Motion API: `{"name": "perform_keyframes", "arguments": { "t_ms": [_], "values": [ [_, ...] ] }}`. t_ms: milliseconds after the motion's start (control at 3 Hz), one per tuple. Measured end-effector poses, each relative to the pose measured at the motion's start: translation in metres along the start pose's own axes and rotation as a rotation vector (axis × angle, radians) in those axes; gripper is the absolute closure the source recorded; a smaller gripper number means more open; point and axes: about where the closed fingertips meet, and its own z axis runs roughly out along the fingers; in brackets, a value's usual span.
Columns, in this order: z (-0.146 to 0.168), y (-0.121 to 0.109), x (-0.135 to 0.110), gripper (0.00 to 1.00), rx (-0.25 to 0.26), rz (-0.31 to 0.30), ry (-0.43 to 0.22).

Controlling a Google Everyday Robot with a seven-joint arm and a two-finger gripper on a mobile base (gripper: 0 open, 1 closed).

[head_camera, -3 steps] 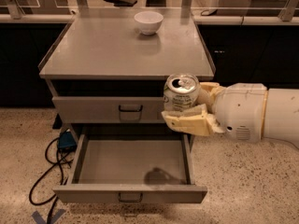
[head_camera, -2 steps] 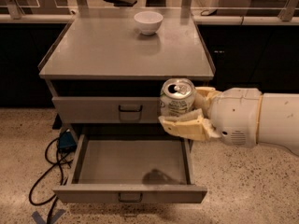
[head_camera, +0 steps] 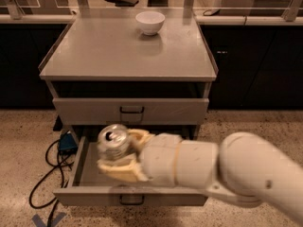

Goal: Place 7up can into middle drawer

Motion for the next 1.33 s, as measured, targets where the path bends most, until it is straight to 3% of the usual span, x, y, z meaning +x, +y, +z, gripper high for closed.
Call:
{"name": "perform_keyframes", "arguments": {
  "t_ms": [333,667,1000,1333],
  "values": [
    [0.089,0.098,0.027,1.0,-0.21,0.054,-0.007],
    [0.11,0.13,0.056,1.0,-0.26,0.056,0.046],
    [0.111,0.123,0.063,1.0,-0.232,0.053,0.035],
    [0.116,0.091,0.095,1.0,-0.134,0.021,0.046]
  ]
}}
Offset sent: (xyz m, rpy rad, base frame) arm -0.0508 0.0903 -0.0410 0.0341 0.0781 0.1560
